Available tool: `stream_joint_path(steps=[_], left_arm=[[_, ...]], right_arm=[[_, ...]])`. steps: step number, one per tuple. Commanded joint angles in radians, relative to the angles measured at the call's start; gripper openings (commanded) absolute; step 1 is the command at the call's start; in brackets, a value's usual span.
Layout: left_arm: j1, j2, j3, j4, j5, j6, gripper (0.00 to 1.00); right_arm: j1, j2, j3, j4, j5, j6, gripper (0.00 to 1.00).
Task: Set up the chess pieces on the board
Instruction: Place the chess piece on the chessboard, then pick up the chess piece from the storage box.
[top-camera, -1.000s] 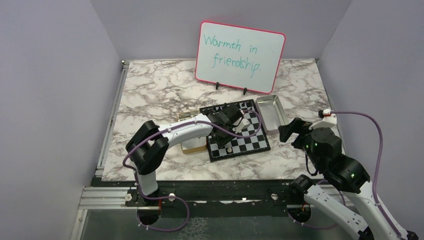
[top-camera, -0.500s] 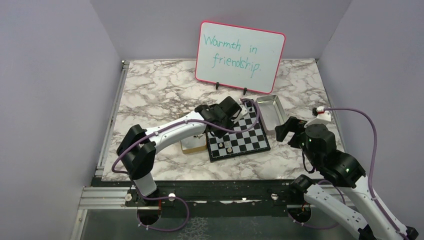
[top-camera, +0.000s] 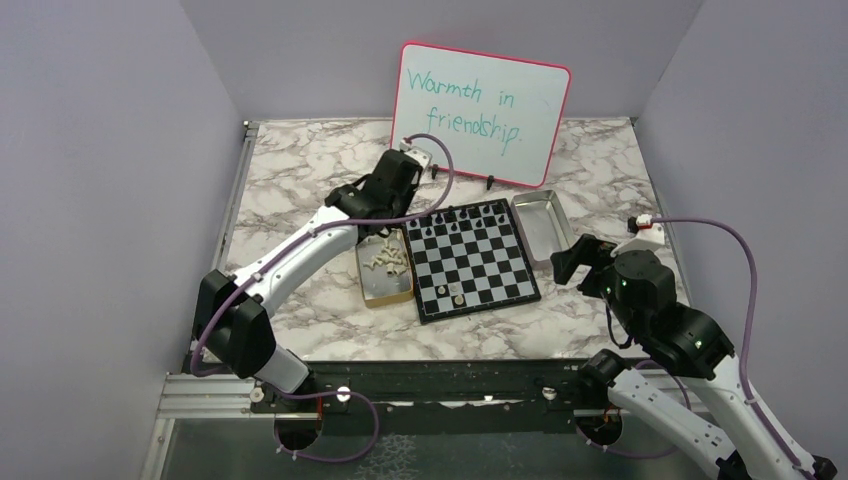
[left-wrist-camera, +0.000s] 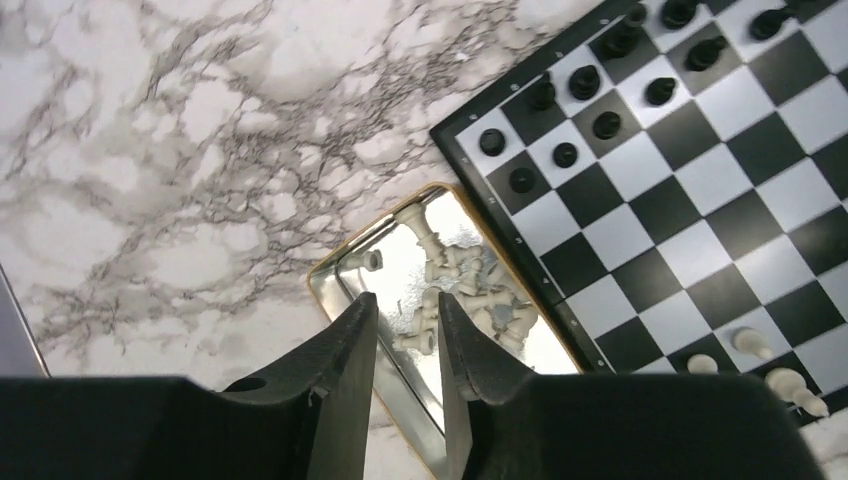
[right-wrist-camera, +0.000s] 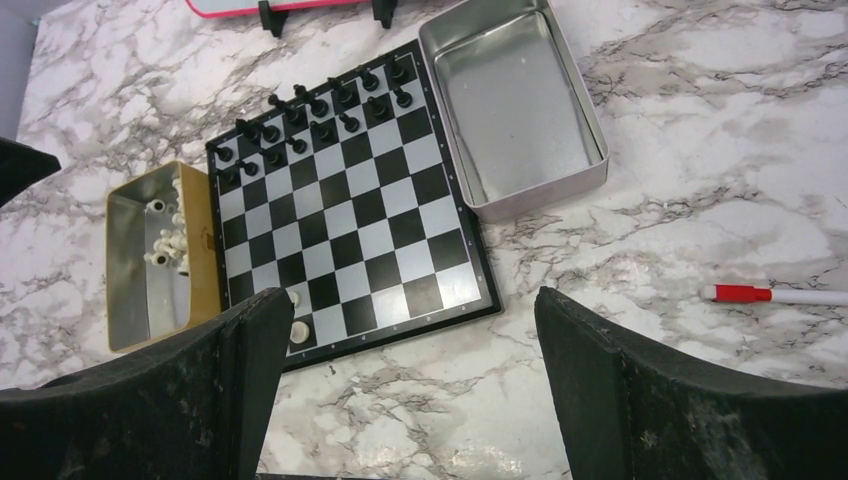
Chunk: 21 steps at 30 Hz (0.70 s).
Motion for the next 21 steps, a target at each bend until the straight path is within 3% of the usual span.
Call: stream_joint_path(steps=[1, 3, 8, 11, 21], left_arm=[[0.07, 0.002, -0.042, -0.035, -0.044, -0.07, 0.35], [0.099, 0.015, -0.042, -0.059, -0.042, -0.107, 0.4], [0.193, 0.028, -0.089, -0.04, 0.157, -0.129, 0.41], [0.209, 0.025, -0.14, 0.005, 0.171, -0.119, 0.44], [0.23, 0.104, -0.202, 0.06, 0.258, -0.083, 0.38]], right_arm=[[0.008, -0.009, 0.017, -0.009, -0.003, 0.014, 0.96], [0.009, -0.009, 0.014, -0.007, -0.002, 0.016, 0.96], [0.008, 0.001, 0.012, 0.002, -0.011, 0.02, 0.96], [0.007, 0.008, 0.013, -0.001, -0.013, 0.023, 0.96], [0.008, 0.006, 0.007, 0.0, -0.014, 0.032, 0.95]])
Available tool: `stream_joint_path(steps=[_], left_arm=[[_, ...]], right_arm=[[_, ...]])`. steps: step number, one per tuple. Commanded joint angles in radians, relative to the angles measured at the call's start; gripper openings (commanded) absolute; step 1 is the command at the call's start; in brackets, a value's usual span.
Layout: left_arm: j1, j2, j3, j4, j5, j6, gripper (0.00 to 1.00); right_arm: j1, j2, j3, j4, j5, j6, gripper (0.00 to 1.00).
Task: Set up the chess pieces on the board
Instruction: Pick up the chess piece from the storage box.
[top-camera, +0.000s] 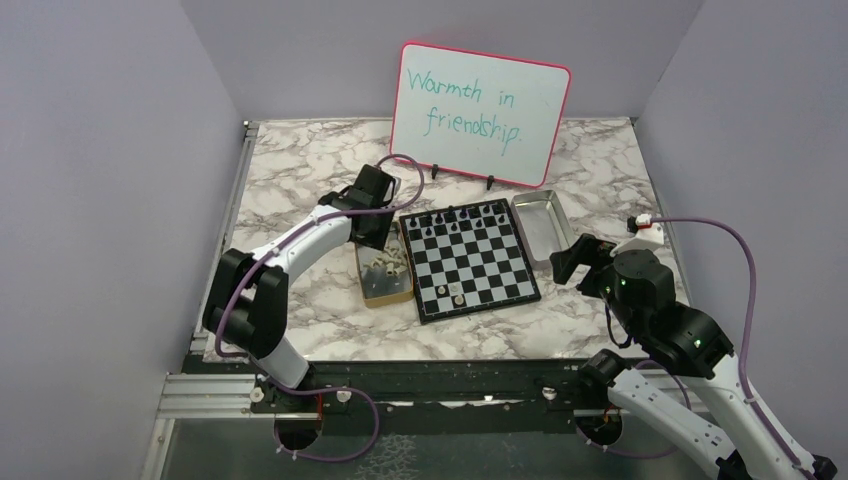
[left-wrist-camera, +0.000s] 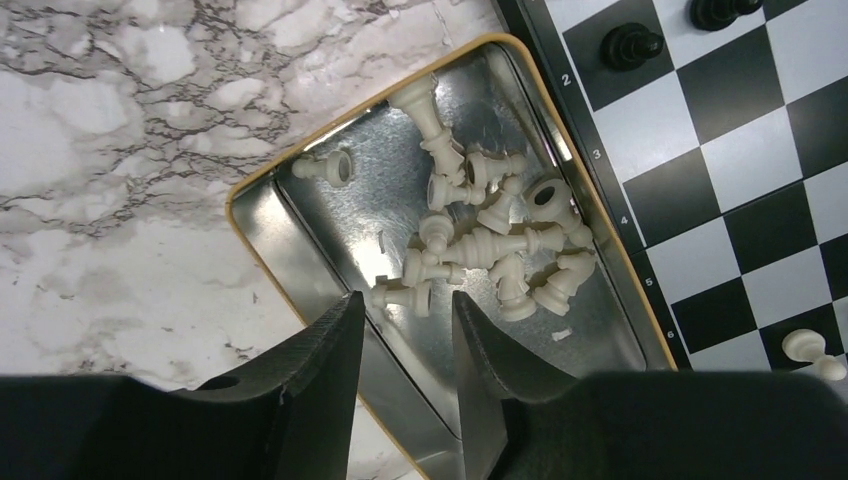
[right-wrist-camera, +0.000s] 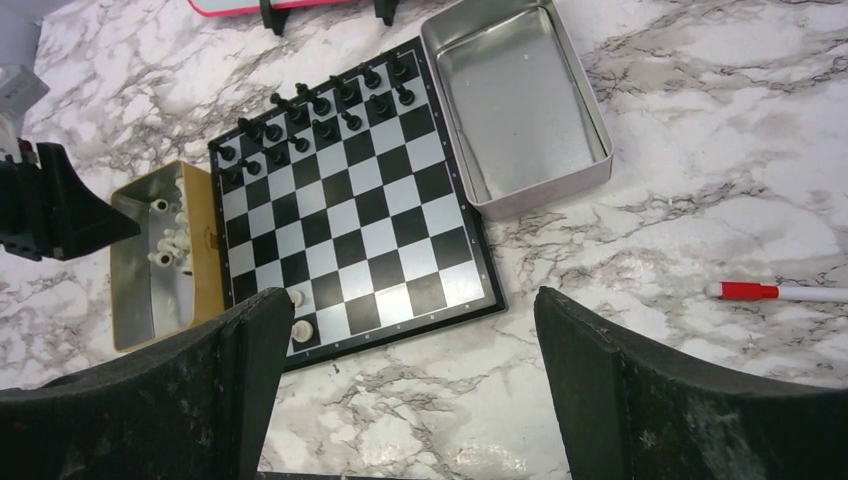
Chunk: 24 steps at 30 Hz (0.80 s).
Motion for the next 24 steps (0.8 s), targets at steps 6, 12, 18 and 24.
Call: stream_joint_path(steps=[6, 12, 18, 24], left_arm=[[0.007, 0.075, -0.022, 0.064, 0.064, 0.025, 0.33], [0.007, 0.111, -0.017, 0.083, 0.085, 0.05, 0.31], [0.007, 0.14, -0.005, 0.087, 0.088, 0.059, 0.28], [0.007, 0.163, -0.002, 0.094, 0.085, 0.06, 0.22]], right_arm=[[0.008, 0.002, 0.005, 0.0, -0.009, 0.016, 0.95], [0.008, 0.002, 0.003, -0.001, 0.001, 0.013, 0.95], [0.008, 0.007, 0.006, 0.0, 0.007, 0.012, 0.95], [0.008, 0.012, 0.015, -0.008, 0.014, 0.01, 0.95]])
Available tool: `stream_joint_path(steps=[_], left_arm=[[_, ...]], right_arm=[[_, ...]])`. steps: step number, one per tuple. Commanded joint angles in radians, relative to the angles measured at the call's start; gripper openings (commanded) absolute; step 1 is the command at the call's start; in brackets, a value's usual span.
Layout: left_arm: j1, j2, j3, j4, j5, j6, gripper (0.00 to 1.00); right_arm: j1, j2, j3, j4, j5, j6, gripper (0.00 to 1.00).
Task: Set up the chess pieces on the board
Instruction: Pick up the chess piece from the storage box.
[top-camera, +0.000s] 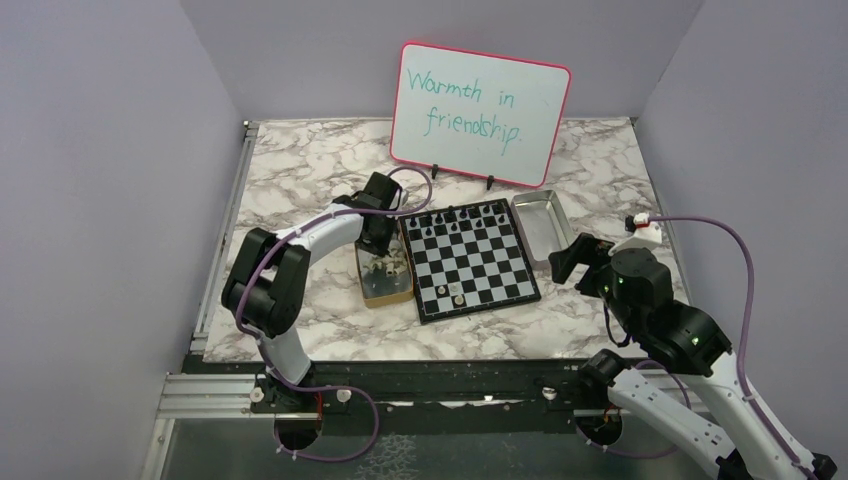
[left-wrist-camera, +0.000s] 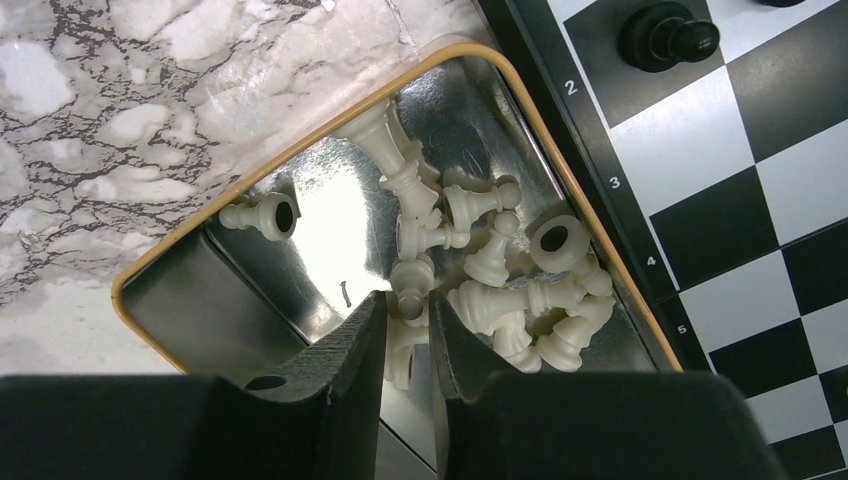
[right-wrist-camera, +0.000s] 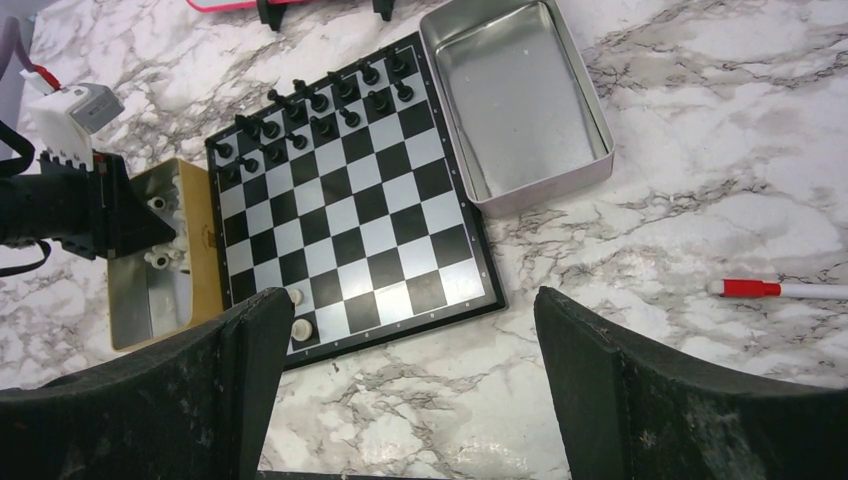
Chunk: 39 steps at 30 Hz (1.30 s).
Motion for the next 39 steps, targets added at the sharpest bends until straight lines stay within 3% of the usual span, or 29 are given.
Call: stream_joint_path(steps=[1, 13, 20, 31, 39], left_arm=[[0.006, 0.016, 0.018, 0.022, 0.02, 0.012, 0.21], [0.006, 0.001, 0.021, 0.018, 0.022, 0.019, 0.19], [0.005, -0.031, 0.02, -0.002, 0.039, 0.016, 0.06], [0.005, -0.135, 0.036, -0.09, 0.003, 0.004, 0.05], [-0.003, -0.197, 0.086, -0.139, 0.107, -0.041, 0.05]], right_arm=[[0.008, 0.0, 0.014, -0.009, 0.016, 0.004, 0.95], [0.008, -0.015, 0.002, -0.007, 0.021, 0.005, 0.95], [0.008, -0.005, -0.01, 0.017, -0.005, 0.006, 0.95], [0.008, -0.01, -0.031, 0.018, -0.019, 0.027, 0.95], [0.009, 0.019, 0.001, 0.021, -0.014, 0.014, 0.95]])
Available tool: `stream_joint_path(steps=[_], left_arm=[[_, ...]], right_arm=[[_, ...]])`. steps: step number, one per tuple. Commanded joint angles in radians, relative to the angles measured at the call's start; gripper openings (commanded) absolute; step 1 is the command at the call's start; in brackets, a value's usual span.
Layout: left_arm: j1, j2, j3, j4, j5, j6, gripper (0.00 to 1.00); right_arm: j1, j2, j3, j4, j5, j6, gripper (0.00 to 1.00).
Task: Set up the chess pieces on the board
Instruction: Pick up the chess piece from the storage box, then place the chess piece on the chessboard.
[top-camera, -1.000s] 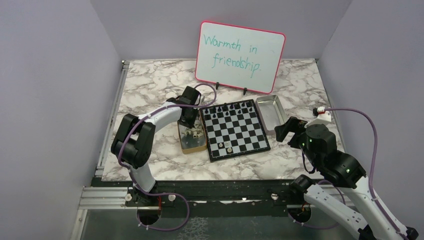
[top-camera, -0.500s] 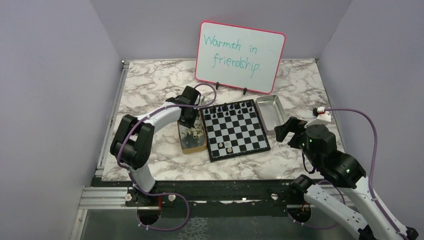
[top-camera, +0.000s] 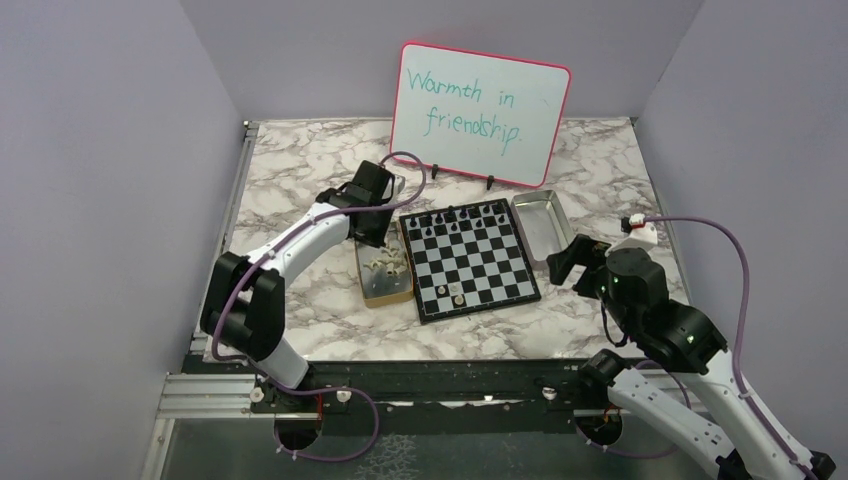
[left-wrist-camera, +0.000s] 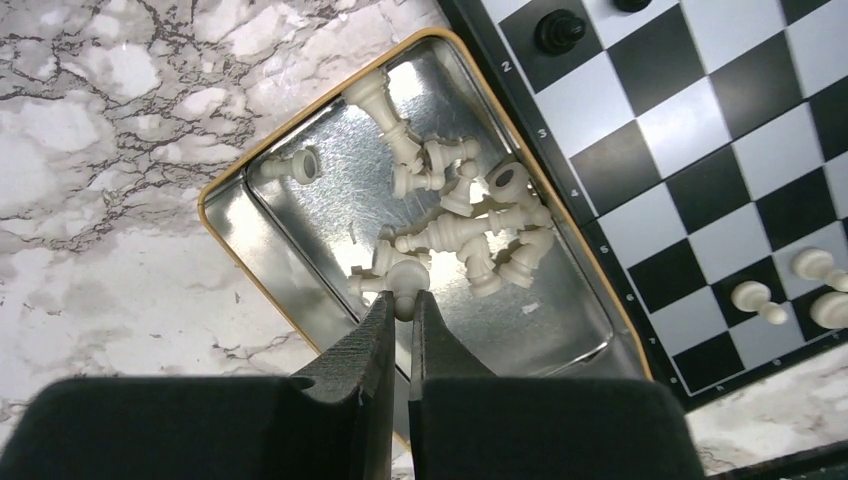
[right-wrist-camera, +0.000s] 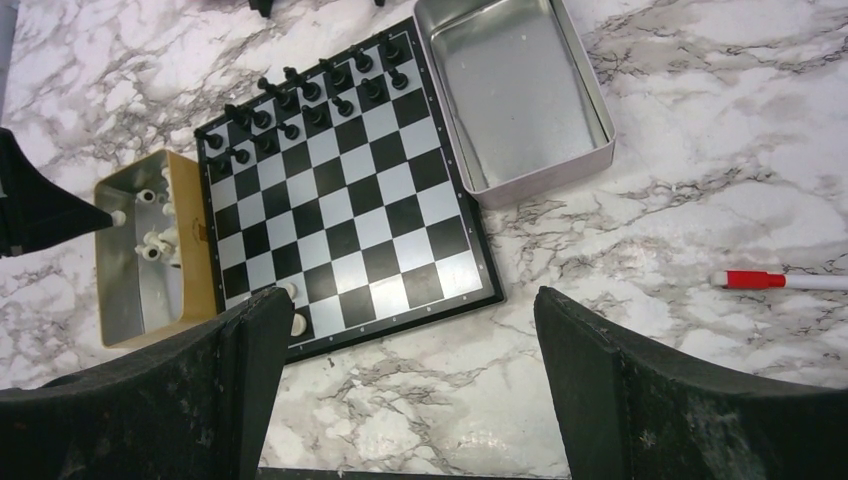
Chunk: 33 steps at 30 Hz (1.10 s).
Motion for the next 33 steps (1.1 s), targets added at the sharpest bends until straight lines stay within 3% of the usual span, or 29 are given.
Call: stream_joint_path(steps=[1, 20, 33], left_arm=[[-0.008, -0.058, 0.061, -0.042, 0.092, -0.044, 0.05], [-0.392, -0.005, 0.121, -0.069, 0.025, -0.104, 0.06], [-0.414, 0.065, 0.105, -0.088, 0.026, 0.155, 0.06]], right_arm=[[0.008, 0.019, 0.023, 0.018, -0.005, 0.002, 0.95], [0.008, 0.007, 0.05, -0.001, 0.005, -0.009, 0.95], [0.009, -0.046, 0.065, -0.062, 0.027, 0.016, 0.95]])
